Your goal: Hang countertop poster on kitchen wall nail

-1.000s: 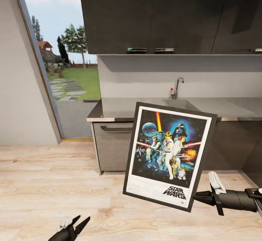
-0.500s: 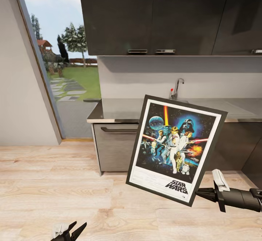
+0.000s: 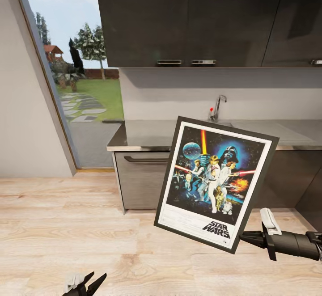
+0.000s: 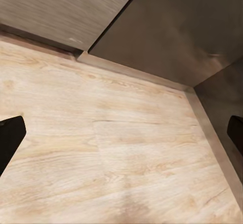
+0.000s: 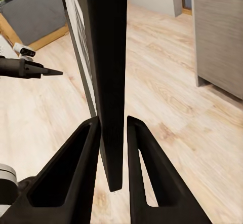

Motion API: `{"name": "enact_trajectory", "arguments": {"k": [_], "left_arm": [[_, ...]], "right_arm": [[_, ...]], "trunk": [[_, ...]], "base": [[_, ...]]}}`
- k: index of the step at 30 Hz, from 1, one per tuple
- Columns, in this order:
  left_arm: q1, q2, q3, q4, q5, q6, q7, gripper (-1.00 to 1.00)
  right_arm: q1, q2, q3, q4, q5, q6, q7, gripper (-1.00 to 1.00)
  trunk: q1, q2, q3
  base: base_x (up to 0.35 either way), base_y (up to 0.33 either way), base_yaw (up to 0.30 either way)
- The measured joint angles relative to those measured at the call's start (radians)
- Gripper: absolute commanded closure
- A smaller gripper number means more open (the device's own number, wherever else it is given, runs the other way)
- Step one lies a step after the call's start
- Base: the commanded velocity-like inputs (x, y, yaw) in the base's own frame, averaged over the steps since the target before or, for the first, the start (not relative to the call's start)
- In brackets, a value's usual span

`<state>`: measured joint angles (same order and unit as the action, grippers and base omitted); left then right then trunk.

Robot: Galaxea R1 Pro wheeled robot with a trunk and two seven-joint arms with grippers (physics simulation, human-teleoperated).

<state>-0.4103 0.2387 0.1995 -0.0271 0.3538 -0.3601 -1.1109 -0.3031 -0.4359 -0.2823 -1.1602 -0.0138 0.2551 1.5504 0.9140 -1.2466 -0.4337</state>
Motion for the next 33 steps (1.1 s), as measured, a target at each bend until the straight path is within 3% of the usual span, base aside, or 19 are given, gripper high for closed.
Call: {"name": "enact_trajectory", "arguments": {"k": [14,33], "left_arm": [[0.000,0.000,0.000,0.000,0.000,0.000,0.000,-1.00],[0.000,0.000,0.000,0.000,0.000,0.002,0.000,-1.00]], "right_arm": [[0.000,0.020,0.000,0.000,0.001,-0.004,0.000,1.00],[0.002,0.022,-0.003,0.001,0.002,0.002,-0.005,1.00]], "trunk": [[-0.054,0.098,0.043],[-0.127,0.231,0.102]], "base": [[0.000,0.000,0.000],[0.000,0.000,0.000]]}}
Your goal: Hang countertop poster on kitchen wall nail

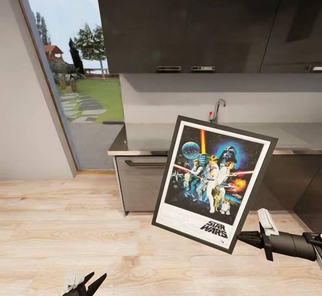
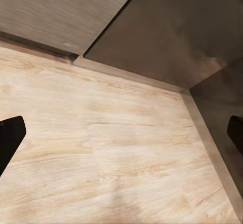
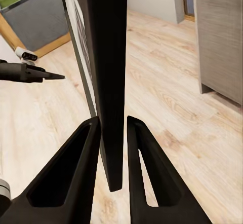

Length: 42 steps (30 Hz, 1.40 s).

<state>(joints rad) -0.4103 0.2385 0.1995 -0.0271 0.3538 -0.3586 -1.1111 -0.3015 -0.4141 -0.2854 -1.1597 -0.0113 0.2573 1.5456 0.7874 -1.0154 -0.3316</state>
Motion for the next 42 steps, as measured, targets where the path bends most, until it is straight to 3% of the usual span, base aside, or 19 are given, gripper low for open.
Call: {"name": "enact_trajectory", "arguments": {"k": [14,42], "left_arm": [[0.000,0.001,0.000,0.000,0.000,0.000,-0.001,-1.00],[0.000,0.000,0.000,0.000,0.000,0.000,-0.002,-1.00]], "right_arm": [[0.000,0.005,-0.001,-0.014,0.000,0.023,-0.075,1.00],[0.000,0.006,-0.003,-0.023,-0.001,0.027,-0.079,1.00]], "trunk": [[-0.054,0.098,0.044],[-0.161,0.294,0.132]], "base": [[0.000,0.000,0.000],[0.000,0.000,0.000]]}}
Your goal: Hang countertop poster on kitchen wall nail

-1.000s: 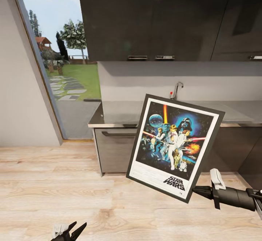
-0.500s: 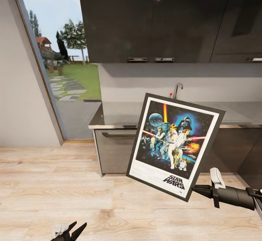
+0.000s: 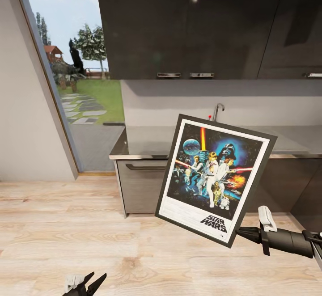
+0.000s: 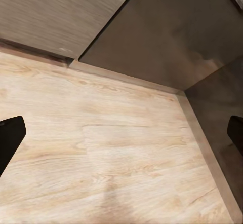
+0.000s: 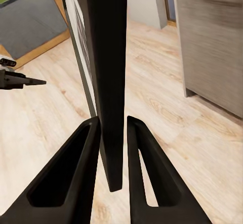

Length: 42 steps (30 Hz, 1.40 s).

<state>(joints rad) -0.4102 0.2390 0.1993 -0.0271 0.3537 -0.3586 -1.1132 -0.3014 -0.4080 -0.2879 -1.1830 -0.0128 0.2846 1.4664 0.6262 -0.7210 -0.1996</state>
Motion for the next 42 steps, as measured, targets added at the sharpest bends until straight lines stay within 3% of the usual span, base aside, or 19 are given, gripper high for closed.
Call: {"name": "enact_trajectory", "arguments": {"k": [42], "left_arm": [[0.000,0.000,0.000,0.000,0.000,0.002,0.001,-1.00]], "right_arm": [[0.000,0.000,0.000,0.000,-0.001,-0.001,0.001,1.00]], "trunk": [[-0.161,0.295,0.132]], "base": [[0.000,0.000,0.000]]}}
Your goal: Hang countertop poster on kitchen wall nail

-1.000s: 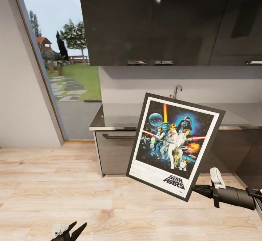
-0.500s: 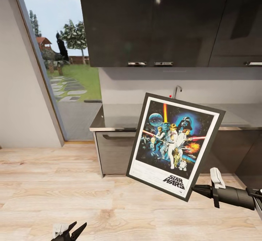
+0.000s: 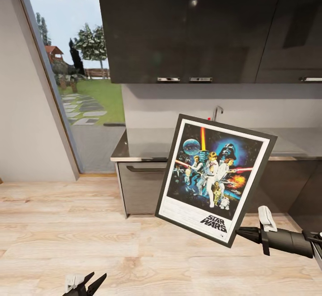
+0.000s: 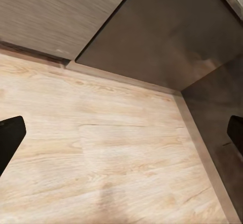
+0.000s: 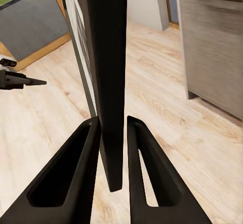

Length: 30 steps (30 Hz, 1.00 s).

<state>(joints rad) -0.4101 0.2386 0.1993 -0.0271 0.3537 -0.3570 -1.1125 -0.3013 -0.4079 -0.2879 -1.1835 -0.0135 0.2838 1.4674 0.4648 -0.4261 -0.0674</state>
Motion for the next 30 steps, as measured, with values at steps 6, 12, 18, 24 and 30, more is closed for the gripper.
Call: {"name": "enact_trajectory", "arguments": {"k": [6,12,18,24,30], "left_arm": [[0.000,0.000,0.000,0.000,0.000,0.000,0.000,-1.00],[0.000,0.000,0.000,0.000,0.000,0.000,0.000,-1.00],[0.000,0.000,0.000,0.000,0.000,0.000,-0.001,-1.00],[0.000,0.000,0.000,0.000,0.000,0.000,0.000,-1.00],[0.000,0.000,0.000,0.000,0.000,0.000,0.000,-1.00]], "right_arm": [[0.000,0.000,0.000,0.000,0.000,-0.001,0.000,1.00],[0.000,0.000,0.000,0.000,0.000,-0.001,0.000,1.00],[0.000,0.000,0.000,-0.001,0.001,-0.001,-0.001,1.00],[0.000,0.000,0.000,-0.001,0.001,-0.001,-0.001,1.00],[0.000,0.000,0.000,-0.001,0.001,-0.001,-0.001,1.00]], "trunk": [[-0.015,0.028,0.013],[-0.015,0.028,0.013],[-0.015,0.028,0.013],[-0.015,0.028,0.013],[-0.015,0.028,0.013]], "base": [[0.000,0.000,0.000],[0.000,0.000,0.000],[0.000,0.000,0.000],[0.000,0.000,0.000],[0.000,0.000,0.000]]}}
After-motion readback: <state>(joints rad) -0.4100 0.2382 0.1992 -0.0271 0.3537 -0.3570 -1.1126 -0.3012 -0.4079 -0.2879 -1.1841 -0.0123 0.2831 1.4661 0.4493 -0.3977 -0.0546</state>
